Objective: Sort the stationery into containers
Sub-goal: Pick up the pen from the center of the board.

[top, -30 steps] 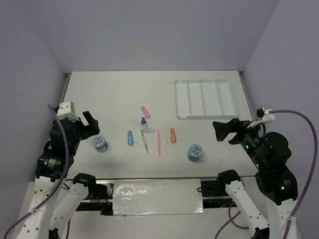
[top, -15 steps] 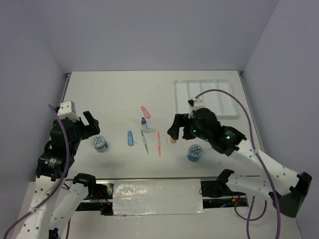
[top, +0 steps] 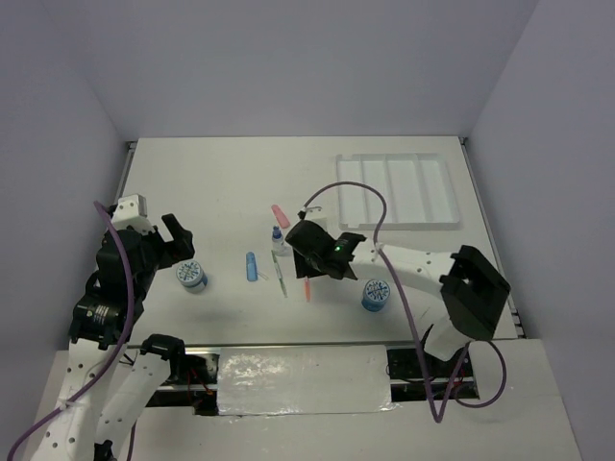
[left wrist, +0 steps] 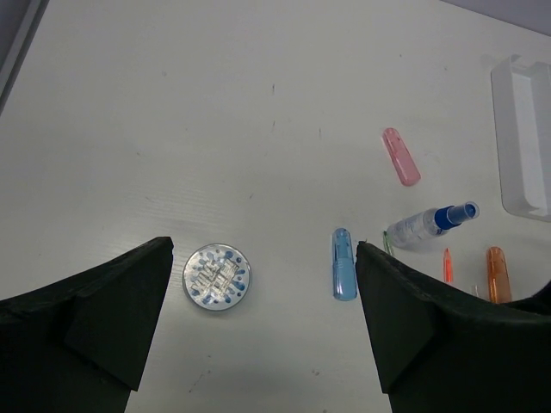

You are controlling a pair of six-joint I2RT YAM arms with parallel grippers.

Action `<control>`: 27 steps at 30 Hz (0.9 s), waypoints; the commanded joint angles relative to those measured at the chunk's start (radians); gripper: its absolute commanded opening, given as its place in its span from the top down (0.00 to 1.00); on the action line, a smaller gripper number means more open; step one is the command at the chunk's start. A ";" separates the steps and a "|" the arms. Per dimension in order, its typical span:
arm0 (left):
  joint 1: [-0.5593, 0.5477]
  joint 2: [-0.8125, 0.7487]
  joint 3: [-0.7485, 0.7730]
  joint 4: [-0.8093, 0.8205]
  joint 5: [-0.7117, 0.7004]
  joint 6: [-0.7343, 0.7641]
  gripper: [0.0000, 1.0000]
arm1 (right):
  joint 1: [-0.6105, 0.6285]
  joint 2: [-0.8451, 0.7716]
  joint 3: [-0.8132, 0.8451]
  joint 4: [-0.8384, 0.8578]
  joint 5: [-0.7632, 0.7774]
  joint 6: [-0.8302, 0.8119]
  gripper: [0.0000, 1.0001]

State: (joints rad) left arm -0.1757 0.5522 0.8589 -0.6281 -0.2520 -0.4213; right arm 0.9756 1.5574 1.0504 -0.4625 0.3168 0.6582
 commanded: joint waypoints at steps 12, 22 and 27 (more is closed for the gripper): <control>-0.005 0.000 -0.003 0.045 0.023 0.006 0.01 | 0.008 0.207 0.074 0.059 0.047 0.024 0.53; -0.005 0.000 -0.003 0.047 0.030 0.006 0.01 | -0.011 0.263 0.030 0.116 -0.001 0.035 0.63; -0.005 0.005 -0.004 0.048 0.034 0.007 0.01 | -0.014 0.296 0.048 0.091 0.005 0.034 0.76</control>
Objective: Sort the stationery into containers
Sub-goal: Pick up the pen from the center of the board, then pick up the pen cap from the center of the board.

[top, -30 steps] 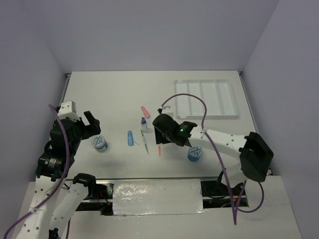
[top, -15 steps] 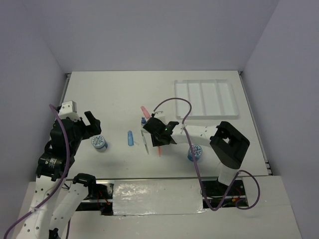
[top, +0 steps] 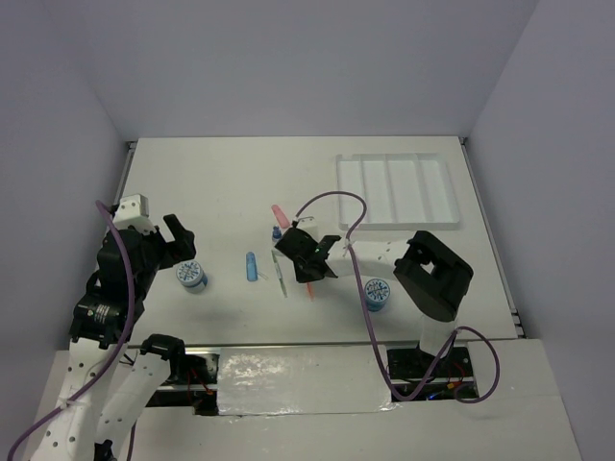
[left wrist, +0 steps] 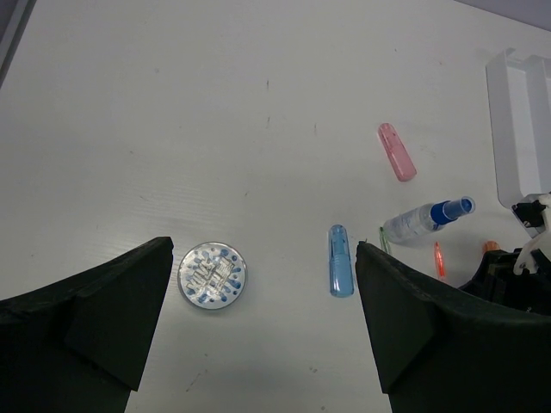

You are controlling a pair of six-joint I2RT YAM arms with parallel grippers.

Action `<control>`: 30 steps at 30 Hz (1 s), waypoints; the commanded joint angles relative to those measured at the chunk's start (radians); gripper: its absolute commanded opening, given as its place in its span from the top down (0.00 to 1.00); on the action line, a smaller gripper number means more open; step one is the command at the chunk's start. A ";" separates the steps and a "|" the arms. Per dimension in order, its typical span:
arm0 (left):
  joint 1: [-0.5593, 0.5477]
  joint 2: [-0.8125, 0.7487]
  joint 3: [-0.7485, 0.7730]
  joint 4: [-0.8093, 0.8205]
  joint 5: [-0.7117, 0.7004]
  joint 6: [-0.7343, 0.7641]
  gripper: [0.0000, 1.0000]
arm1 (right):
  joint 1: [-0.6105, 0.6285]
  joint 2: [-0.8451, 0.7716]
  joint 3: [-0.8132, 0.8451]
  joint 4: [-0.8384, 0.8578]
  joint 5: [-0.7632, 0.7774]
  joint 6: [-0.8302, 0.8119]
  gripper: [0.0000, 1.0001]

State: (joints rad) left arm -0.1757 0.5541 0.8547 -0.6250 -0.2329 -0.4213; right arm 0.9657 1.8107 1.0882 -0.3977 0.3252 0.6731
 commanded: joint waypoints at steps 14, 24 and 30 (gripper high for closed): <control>-0.005 -0.045 0.011 0.054 0.154 -0.077 0.01 | -0.001 -0.166 -0.073 0.122 -0.023 0.059 1.00; -0.092 0.124 -0.031 0.016 0.156 -0.522 0.01 | 0.011 -0.632 -0.100 -0.059 0.162 0.040 1.00; -0.475 0.283 -0.066 0.133 -0.095 -0.839 0.01 | 0.015 -0.821 -0.079 -0.194 0.238 0.013 1.00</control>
State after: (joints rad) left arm -0.4873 0.7719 0.7727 -0.5873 -0.1955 -1.0344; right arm 0.9722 1.0359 0.9977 -0.4747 0.4759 0.7048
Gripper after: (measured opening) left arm 0.993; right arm 0.146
